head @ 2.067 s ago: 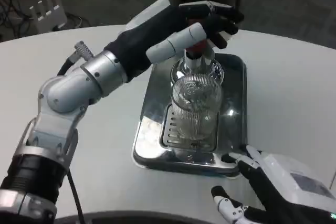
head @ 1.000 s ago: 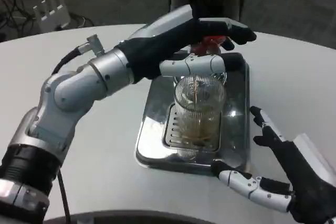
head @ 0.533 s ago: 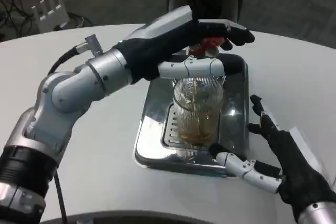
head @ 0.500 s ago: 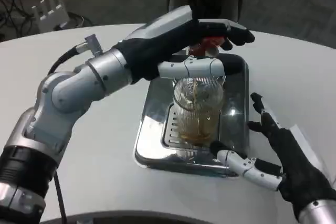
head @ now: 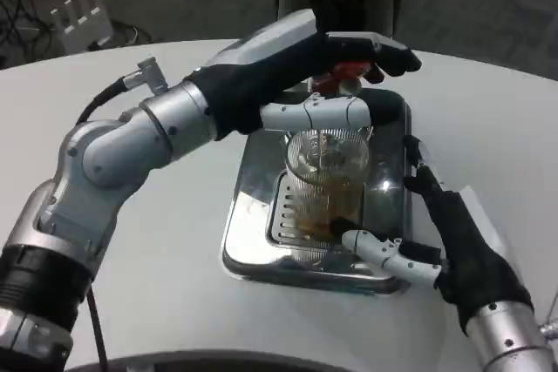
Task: Grasp the cup under the faucet to collect the drink, then remove the cup.
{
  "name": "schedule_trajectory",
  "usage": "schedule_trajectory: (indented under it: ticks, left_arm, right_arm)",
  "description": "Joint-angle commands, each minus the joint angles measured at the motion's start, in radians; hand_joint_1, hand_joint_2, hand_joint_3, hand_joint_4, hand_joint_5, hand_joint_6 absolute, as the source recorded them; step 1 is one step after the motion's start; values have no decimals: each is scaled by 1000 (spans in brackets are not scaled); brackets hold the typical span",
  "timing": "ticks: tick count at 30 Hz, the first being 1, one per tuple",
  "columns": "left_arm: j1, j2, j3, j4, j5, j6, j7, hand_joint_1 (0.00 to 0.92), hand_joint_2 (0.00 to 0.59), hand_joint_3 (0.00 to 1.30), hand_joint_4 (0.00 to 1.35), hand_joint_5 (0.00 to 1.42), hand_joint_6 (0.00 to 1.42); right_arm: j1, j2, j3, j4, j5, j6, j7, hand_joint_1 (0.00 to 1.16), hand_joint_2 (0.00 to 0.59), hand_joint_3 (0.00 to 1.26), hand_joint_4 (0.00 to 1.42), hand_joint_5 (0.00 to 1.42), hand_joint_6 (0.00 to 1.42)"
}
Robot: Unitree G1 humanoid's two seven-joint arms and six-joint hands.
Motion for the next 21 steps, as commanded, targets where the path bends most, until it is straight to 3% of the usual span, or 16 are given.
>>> schedule_trajectory:
  ticks: [1, 9, 21]
  left_arm:
    - [28, 13, -16, -6, 13, 9, -26, 0, 104, 303, 240, 280, 348]
    - [20, 16, -17, -10, 13, 13, -32, 0, 104, 307, 241, 283, 348]
    - [14, 29, -12, -10, 11, 15, -41, 0, 104, 308, 242, 285, 348]
  right_arm:
    - [-42, -5, 9, 66, 21, -37, -44, 710, 199, 0, 1, 75, 0]
    - [-87, -10, 21, 143, 49, -96, -91, 705, 188, 0, 29, 94, 0]
    - [-161, 18, 55, 261, 68, -129, -161, 696, 189, 0, 24, 74, 0]
